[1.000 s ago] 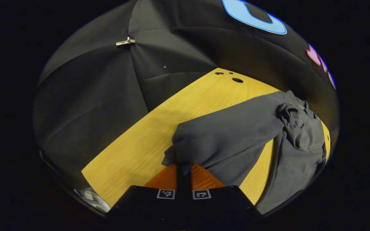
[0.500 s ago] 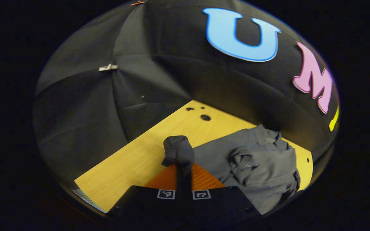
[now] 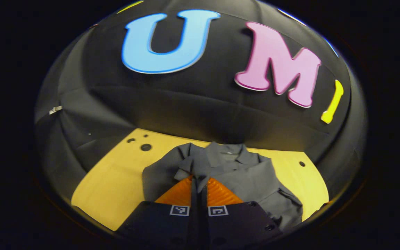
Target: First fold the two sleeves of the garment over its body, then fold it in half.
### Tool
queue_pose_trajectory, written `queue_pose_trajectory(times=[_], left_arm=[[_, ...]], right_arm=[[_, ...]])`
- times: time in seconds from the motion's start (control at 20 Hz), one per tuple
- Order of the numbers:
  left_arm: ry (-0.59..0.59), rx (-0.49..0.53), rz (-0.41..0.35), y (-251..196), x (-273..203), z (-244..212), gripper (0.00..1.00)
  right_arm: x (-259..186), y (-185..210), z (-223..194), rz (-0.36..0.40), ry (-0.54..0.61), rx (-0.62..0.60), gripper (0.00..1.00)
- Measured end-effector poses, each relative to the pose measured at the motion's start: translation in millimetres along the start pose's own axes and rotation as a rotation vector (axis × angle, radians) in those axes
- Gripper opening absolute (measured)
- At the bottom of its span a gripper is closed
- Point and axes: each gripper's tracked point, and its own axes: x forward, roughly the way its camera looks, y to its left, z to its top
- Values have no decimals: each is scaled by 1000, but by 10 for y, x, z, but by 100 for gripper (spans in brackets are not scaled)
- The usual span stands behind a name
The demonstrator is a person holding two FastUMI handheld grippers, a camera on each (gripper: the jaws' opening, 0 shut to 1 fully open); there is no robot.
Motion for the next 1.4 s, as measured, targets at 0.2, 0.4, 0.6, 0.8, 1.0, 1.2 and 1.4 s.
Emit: queue_pose_trajectory(times=[0.2, 0.4, 0.6, 0.8, 1.0, 1.2, 1.4], left_arm=[[58, 18, -166, -846, 303, -187, 5], [109, 74, -256, -1484, 604, -441, 6], [163, 146, -312, -1941, 866, -673, 8], [175, 247, -315, -2182, 1061, -829, 13], [190, 239, -346, -2280, 991, -904, 52], [197, 181, -288, -1923, 688, -963, 87], [213, 204, -205, -1194, 164, -1173, 96]], right_arm=[[45, -91, -66, -4, 16, 17, 99], [91, -118, -163, 0, 40, 32, 99], [135, -175, -247, 4, 64, 44, 99], [168, -222, -288, 4, 75, 58, 99], [216, -245, -341, 18, 100, 69, 99], [266, -168, -455, 63, 151, 116, 99], [314, -217, -559, 40, 176, 89, 99]])
